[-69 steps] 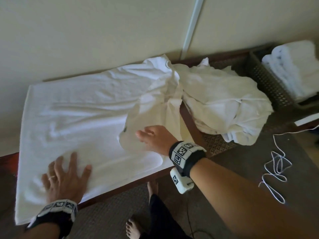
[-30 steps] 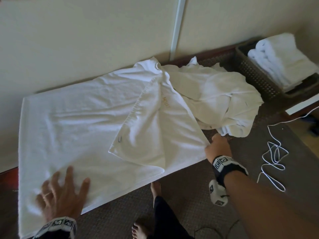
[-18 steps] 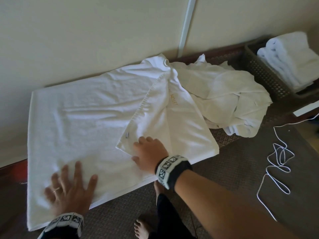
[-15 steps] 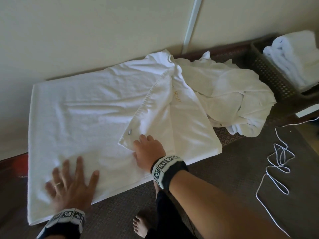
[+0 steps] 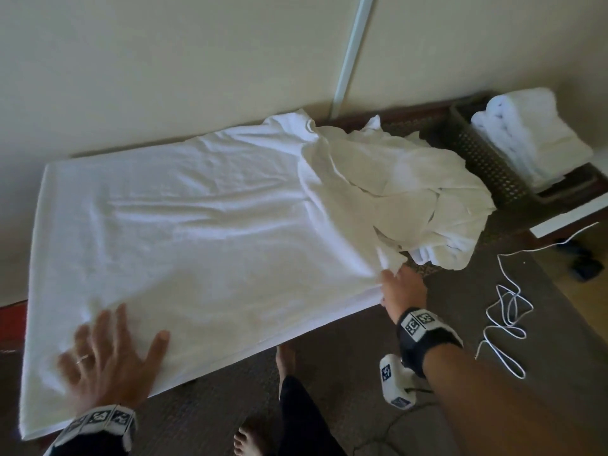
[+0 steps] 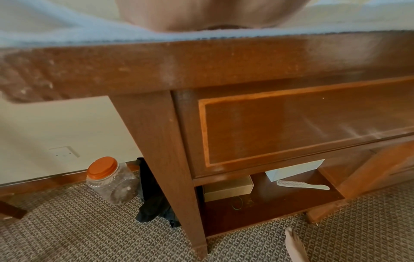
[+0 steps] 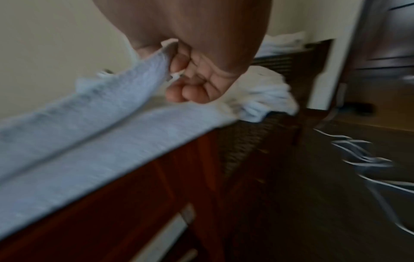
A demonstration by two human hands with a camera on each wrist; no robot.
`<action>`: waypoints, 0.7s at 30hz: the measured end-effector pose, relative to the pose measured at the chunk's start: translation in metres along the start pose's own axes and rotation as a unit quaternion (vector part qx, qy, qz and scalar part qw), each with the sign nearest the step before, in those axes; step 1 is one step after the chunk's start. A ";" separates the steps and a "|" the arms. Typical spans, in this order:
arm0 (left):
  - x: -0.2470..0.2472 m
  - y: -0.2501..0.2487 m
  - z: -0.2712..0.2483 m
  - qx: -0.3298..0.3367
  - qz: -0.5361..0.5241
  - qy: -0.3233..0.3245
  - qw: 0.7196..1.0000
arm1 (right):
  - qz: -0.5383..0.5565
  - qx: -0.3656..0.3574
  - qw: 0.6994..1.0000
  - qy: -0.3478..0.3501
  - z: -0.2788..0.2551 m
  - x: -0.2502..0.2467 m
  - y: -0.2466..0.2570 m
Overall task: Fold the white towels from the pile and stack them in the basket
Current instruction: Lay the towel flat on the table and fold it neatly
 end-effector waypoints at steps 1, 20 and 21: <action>-0.002 -0.001 -0.002 0.012 -0.013 -0.007 1.000 | 0.008 0.040 0.999 0.028 0.000 0.002 -0.020; -0.015 0.055 -0.069 0.221 0.138 0.060 0.964 | -0.486 -0.484 0.727 0.007 -0.047 0.048 0.007; -0.015 0.059 -0.073 0.233 0.134 0.061 0.961 | -0.491 -0.495 0.717 0.013 -0.045 0.044 0.006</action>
Point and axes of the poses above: each hand's wrist, its own z-axis towards the middle knuckle, its own x-axis out of the palm, y = z × x, the point moved 1 cm from there along z, towards the middle knuckle, and after that the axes turned 15 degrees about -z, right-handed, at the moved point
